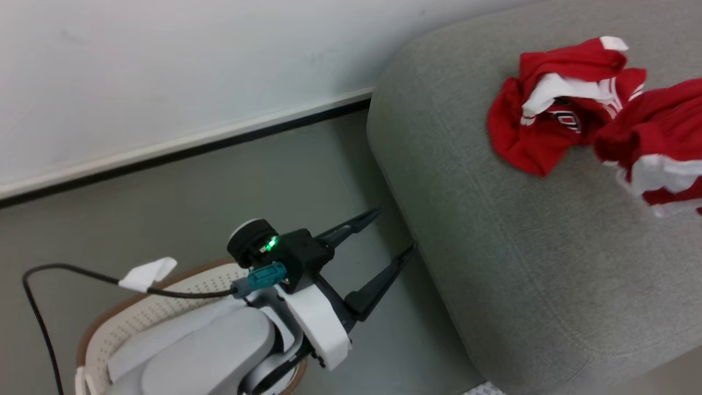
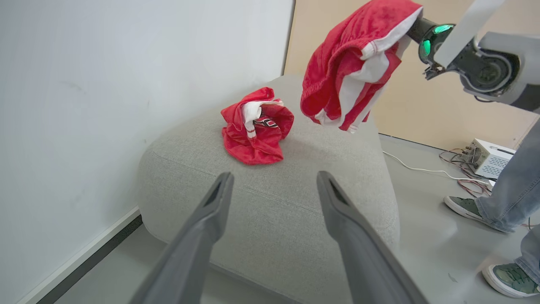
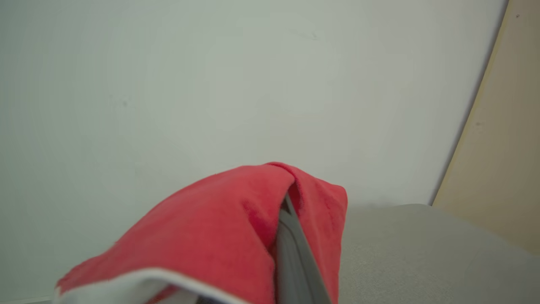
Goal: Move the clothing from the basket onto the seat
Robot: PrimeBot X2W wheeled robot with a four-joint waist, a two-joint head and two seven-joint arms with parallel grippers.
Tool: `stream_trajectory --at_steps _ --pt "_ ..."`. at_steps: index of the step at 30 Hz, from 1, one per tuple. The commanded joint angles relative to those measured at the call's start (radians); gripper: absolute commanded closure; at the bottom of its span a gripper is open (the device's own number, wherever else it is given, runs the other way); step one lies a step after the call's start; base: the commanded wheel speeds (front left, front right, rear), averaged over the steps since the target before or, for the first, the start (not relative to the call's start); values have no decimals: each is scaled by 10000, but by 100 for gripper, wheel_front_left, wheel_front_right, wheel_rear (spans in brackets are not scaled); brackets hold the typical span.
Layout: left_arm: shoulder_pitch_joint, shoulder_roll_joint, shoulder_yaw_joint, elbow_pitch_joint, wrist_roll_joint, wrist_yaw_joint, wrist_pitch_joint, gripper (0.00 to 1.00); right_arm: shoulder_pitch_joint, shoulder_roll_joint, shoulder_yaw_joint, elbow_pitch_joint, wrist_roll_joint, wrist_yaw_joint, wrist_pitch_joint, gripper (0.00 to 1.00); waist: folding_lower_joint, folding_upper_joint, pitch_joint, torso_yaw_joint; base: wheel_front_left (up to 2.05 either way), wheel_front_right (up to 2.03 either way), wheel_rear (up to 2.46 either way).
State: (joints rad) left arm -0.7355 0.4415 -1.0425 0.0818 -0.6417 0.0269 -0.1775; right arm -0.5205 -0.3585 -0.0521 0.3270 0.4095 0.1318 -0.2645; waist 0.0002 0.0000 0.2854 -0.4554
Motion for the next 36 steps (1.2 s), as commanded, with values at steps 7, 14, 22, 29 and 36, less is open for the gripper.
stream_trajectory --at_steps 7,14,22,29,36 --pt "-654 572 171 -723 324 112 457 0 -1524 -874 -873 1864 409 -23 87 100 -2 0 2446 1372 0 0 0" --pt "-814 779 284 -998 457 233 429 0 -2600 -1636 -375 4284 276 -23 972 100 -2 0 3179 1931 0 0 0" --pt "-563 667 365 -694 188 223 14 0 -3111 -2023 1167 6129 632 -23 3135 62 -2 0 2723 2129 0 0 0" --pt "-253 475 349 -327 -46 202 -241 0 -3172 -2346 2241 6061 1123 -23 3831 0 -2 0 1949 2104 0 0 0" --pt "402 134 371 256 -433 191 -591 0 -2284 -2796 3465 5584 1796 -23 5008 0 -2 0 619 2002 0 0 0"
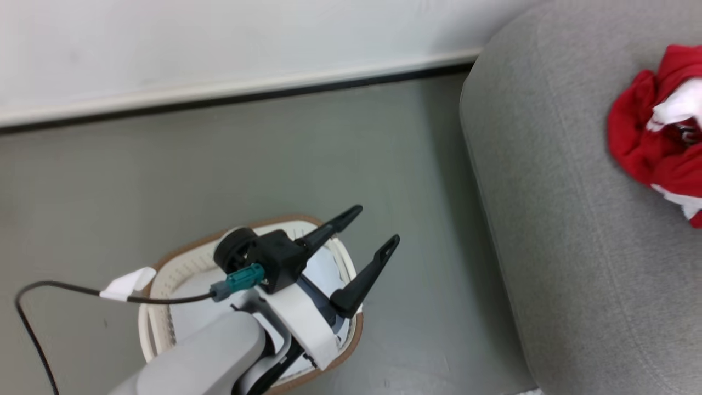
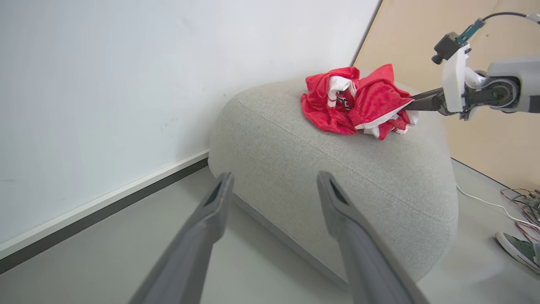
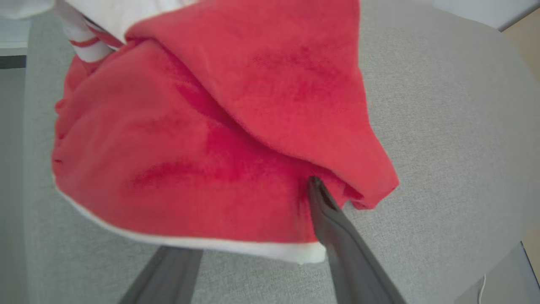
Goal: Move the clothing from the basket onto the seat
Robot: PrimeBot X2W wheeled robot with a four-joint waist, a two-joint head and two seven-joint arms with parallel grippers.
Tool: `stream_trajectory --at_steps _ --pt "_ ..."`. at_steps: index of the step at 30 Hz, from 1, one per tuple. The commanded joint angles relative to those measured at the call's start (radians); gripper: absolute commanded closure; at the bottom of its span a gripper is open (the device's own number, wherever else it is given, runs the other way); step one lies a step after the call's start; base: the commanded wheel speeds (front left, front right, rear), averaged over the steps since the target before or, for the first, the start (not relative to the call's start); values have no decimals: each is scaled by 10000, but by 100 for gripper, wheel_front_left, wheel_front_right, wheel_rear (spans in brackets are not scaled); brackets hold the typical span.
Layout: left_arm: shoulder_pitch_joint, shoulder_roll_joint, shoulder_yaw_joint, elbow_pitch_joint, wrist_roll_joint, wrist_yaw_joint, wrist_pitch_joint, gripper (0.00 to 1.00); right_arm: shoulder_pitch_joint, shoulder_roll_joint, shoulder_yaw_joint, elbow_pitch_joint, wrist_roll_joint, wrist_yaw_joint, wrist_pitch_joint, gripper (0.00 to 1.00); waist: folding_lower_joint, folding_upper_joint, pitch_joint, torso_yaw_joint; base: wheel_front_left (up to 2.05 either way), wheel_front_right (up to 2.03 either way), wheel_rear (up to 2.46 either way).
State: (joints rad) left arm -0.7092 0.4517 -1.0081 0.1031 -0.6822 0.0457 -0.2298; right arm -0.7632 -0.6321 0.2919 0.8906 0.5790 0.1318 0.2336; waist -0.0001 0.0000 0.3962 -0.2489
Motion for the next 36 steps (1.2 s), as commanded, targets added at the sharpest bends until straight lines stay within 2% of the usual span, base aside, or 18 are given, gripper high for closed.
stream_trajectory --at_steps 1,8,13,15,22,27,29,30,33,36 --pt "247 -16 55 112 -82 16 -122 0 284 -164 194 -209 215 -23 154 0 1 0 -682 -79 0 0 0" --pt "1082 -254 333 478 -433 78 -286 0 1348 -936 1077 -1840 1096 -23 1116 0 1 0 -2088 -109 0 0 0" --pt "1733 -353 811 569 -636 222 -340 0 2163 -1290 842 -3552 1874 -23 912 0 1 0 -3001 21 0 0 0" --pt "1965 -382 1099 567 -628 298 -345 0 2452 -1226 608 -4176 1962 -23 569 0 1 0 -3319 155 0 0 0" --pt "2934 -360 2673 312 -431 588 -348 0 3361 -481 -249 -5904 1293 -23 -446 0 1 0 -4079 759 0 0 0" --pt "3461 -252 3494 201 -257 640 -345 0 3795 124 -716 -6480 944 -23 -1129 0 1 0 -4274 1159 0 0 0" --pt "3898 -173 4078 163 -61 720 -345 0 4191 814 -1019 -6742 603 -23 -1717 0 1 0 -4407 1459 0 0 0" --pt "3898 -173 4078 163 -61 720 -345 0 4191 814 -1019 -6742 603 -23 -1717 0 1 0 -4407 1459 0 0 0" --pt "4310 -201 4836 85 81 815 -344 0 4665 1334 -1278 -6839 283 -23 -2320 0 1 0 -4492 1762 0 0 0" --pt "4832 -405 5537 80 191 838 -345 0 5183 2066 -1502 -6781 42 -23 -3113 0 1 0 -4569 2049 0 0 0"
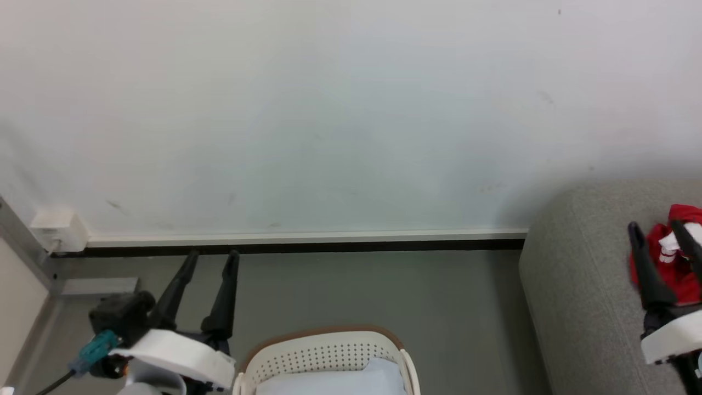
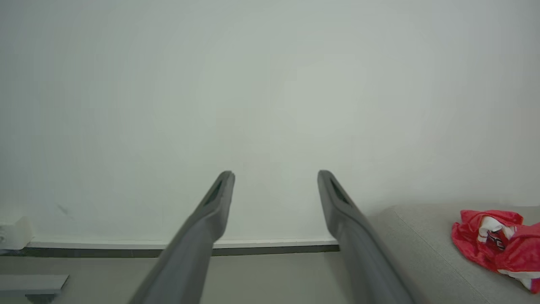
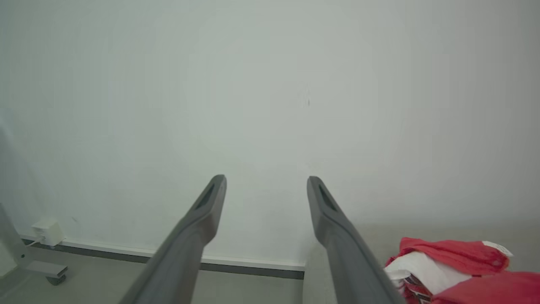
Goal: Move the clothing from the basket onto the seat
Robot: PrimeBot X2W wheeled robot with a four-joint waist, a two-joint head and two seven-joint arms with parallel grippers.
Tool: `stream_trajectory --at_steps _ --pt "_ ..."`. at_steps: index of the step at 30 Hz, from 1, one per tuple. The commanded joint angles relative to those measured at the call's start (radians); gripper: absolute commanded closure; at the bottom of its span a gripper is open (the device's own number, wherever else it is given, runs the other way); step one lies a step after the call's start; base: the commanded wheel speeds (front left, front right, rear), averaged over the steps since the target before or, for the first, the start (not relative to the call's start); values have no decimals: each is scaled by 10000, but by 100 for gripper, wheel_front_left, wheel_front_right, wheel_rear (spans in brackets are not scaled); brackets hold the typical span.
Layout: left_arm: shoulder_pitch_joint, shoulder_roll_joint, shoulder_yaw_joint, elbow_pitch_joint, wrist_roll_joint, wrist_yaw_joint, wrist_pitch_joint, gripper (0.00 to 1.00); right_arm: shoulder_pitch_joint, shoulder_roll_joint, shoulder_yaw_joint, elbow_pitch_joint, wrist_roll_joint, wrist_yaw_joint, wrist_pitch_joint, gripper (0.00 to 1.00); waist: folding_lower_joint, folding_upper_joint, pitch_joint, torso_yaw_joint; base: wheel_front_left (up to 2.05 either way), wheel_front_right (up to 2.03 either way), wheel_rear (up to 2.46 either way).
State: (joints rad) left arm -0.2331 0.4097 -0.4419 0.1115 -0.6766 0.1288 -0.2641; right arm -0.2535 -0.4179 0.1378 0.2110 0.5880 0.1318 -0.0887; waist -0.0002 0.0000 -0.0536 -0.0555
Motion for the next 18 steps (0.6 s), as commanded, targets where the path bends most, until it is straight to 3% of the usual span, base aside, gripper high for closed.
stream_trajectory --at_steps 1,8,18 --pt "210 -32 122 -21 214 21 -3 0 264 154 -32 29 -88 -23 -140 0 2 0 -93 193 0 0 0" --pt "1230 -695 1536 173 112 -110 -2 0 1252 1357 -158 232 -308 -23 -1360 0 2 0 -150 614 0 0 0" --pt "2233 -1599 2869 256 2197 -612 -4 0 2211 2451 -334 328 -1338 -23 -1766 0 2 0 -121 752 0 0 0"
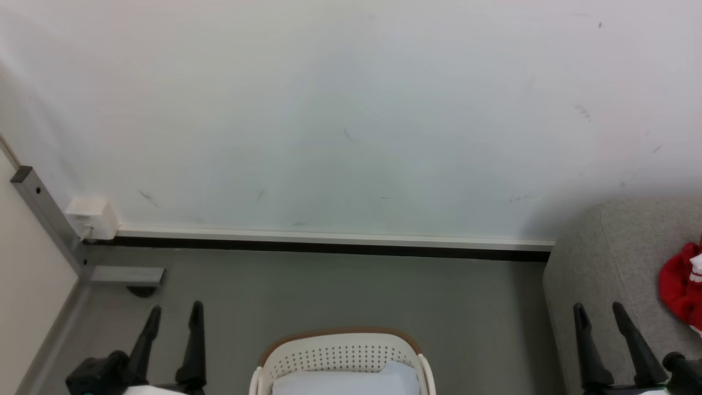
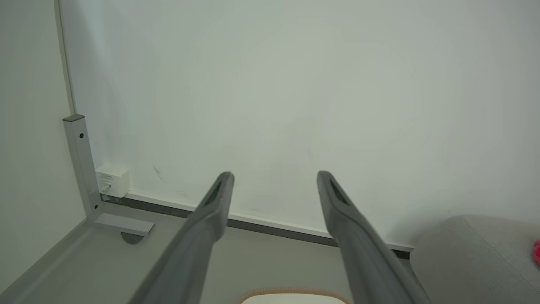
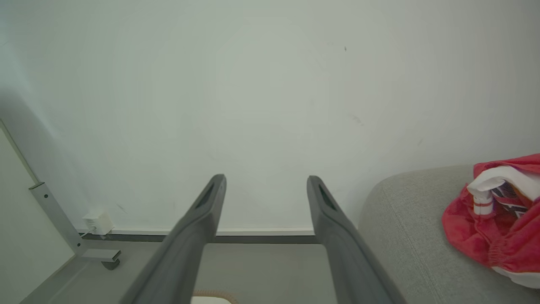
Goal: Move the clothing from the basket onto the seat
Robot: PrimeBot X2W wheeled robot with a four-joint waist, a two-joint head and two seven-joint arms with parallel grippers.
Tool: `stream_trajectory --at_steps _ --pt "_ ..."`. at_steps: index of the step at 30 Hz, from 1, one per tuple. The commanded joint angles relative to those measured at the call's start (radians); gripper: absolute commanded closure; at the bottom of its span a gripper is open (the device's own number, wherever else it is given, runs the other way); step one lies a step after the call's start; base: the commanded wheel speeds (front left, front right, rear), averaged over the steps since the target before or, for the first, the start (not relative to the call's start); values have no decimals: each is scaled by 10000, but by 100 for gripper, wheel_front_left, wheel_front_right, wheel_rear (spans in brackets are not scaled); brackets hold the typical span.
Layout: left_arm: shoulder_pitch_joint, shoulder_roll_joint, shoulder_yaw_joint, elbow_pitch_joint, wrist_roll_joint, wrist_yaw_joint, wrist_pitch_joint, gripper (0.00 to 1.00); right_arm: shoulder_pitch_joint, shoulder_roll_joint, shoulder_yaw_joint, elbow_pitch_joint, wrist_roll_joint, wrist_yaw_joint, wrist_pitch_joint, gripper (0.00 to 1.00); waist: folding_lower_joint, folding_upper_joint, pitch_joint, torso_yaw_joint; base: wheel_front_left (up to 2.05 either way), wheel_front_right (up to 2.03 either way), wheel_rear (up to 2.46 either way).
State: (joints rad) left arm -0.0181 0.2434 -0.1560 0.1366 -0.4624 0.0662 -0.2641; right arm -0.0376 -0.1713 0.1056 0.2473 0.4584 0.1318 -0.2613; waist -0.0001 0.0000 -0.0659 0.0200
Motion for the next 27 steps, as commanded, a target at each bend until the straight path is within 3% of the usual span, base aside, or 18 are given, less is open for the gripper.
stream_trajectory --at_steps 1,13,27 --pt "128 -50 132 69 165 -83 -2 0 133 96 -9 -103 -162 -23 -42 0 1 0 4 1 0 0 0" --pt "251 -1129 1226 720 1548 -1080 -3 0 451 541 314 -233 -748 -23 -41 0 1 0 -14 -44 0 0 0" --pt "79 -1610 1893 1098 2346 -1598 -3 0 279 604 343 -184 -877 -23 -42 0 1 0 -1 -69 0 0 0"
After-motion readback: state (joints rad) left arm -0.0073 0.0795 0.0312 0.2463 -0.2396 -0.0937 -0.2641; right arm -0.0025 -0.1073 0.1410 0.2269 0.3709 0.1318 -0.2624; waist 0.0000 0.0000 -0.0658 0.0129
